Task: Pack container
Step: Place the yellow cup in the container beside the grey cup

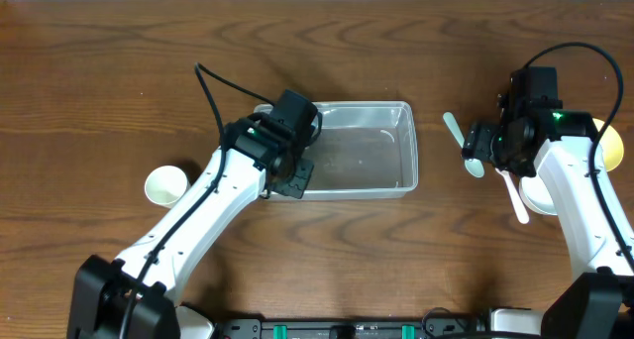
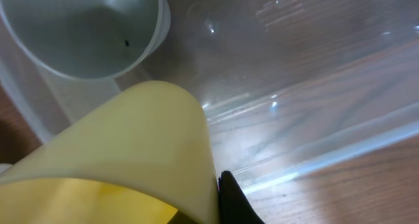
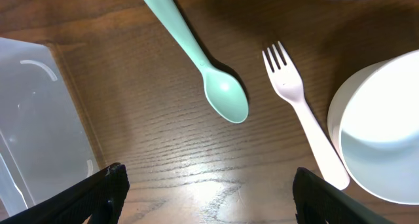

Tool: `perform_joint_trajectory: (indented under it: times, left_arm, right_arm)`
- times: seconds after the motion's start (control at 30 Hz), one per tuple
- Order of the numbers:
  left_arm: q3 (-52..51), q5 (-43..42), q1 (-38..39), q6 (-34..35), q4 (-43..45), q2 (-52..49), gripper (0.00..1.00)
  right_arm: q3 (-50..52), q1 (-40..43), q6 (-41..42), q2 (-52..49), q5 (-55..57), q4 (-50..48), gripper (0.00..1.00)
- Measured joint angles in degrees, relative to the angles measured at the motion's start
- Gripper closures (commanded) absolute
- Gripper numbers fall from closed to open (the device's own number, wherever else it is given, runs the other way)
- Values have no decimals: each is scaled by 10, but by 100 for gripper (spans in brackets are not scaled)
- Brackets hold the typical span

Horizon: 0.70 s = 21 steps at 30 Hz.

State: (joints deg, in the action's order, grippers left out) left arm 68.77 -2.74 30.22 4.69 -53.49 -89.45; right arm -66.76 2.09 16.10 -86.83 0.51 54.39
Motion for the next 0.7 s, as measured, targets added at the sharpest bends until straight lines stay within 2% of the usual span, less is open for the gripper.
perform_joint_trajectory:
  times: [0.23, 0.3, 0.37, 0.43, 0.6, 0.7]
  left_arm:
    - [-2, 2, 0, 0, 21, -55, 93]
    - [-2, 2, 0, -2, 25, -72, 78]
    - [-2, 2, 0, 0, 28, -88, 74]
    - [-2, 2, 0, -4, 29, -96, 65]
    - [-2, 9, 0, -2, 22, -101, 65]
    - [19, 28, 0, -2, -30, -101, 64]
  right_arm:
    - [0, 0, 0, 0, 0, 0, 18]
    - [0, 0, 0, 0, 0, 0, 18]
    - [0, 0, 0, 0, 0, 0, 18]
    - [0, 0, 0, 0, 0, 1, 18]
    - [0, 0, 0, 0, 0, 2, 18]
    - [0, 0, 0, 0, 0, 2, 18]
